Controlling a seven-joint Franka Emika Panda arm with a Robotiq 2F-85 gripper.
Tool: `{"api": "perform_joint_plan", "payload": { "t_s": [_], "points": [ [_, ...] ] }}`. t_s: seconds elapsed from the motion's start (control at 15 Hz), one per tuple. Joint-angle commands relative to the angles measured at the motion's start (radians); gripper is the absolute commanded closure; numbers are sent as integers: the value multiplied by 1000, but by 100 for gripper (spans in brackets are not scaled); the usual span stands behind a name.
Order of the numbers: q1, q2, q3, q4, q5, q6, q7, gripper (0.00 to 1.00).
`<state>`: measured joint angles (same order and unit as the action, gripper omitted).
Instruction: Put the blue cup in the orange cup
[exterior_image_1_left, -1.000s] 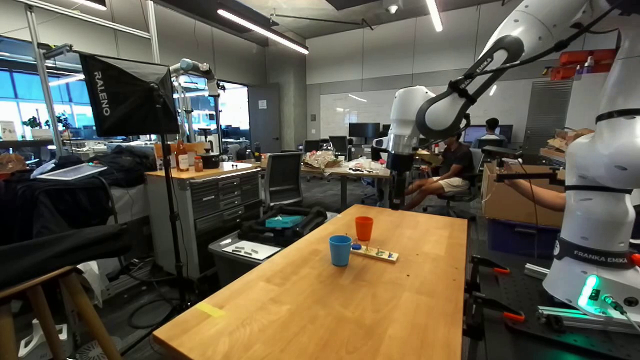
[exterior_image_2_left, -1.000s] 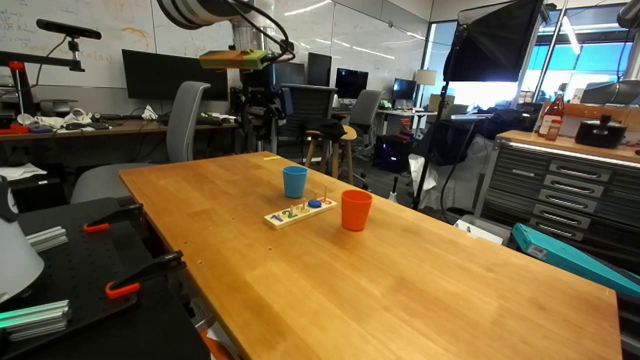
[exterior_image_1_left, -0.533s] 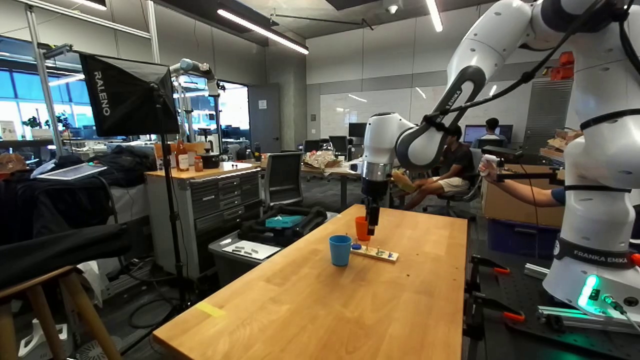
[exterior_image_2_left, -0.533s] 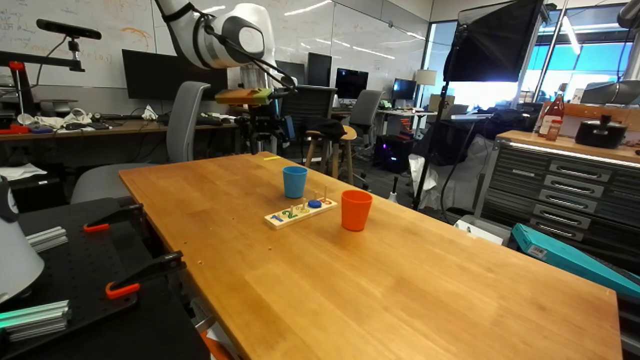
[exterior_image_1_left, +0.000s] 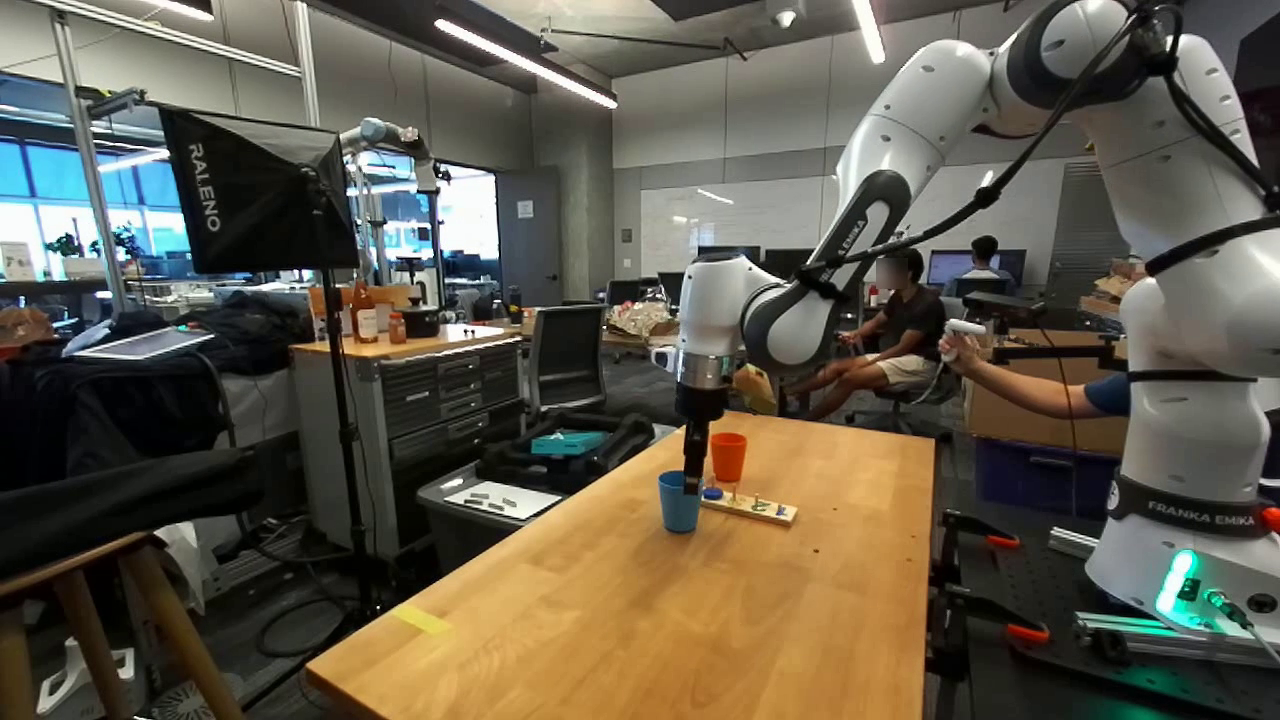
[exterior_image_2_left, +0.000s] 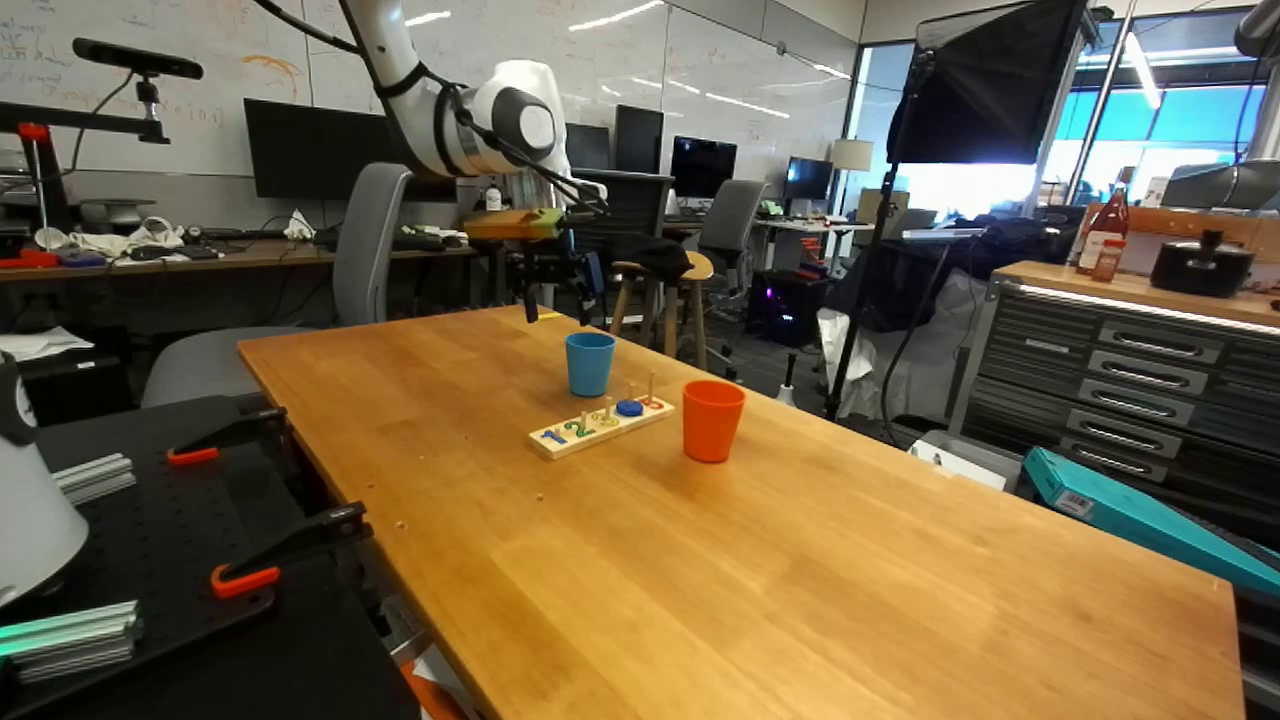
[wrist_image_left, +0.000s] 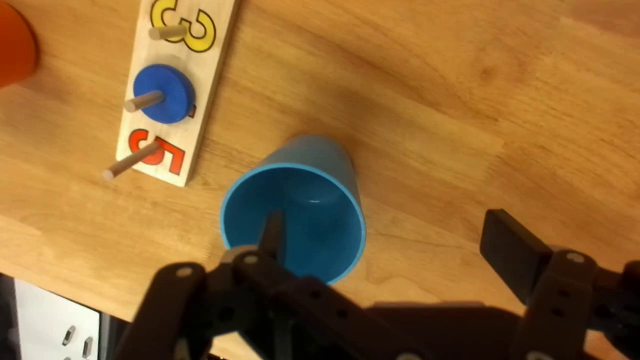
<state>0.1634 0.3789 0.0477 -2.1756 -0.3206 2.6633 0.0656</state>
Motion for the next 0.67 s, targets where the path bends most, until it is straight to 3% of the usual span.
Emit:
{"api": "perform_joint_plan", "payload": {
  "t_s": [0.0,0.13,0.2,0.27,0.6],
  "points": [
    [50,107,-43,100,-29,20,55,0],
    [64,145,-58,124,-32,27,62,0],
    [69,161,-65,133,-35,29,58,25],
    [73,174,-72,135,-34,42,60,26],
    [75,200,-83,141,-16,68,43,65]
  ]
}}
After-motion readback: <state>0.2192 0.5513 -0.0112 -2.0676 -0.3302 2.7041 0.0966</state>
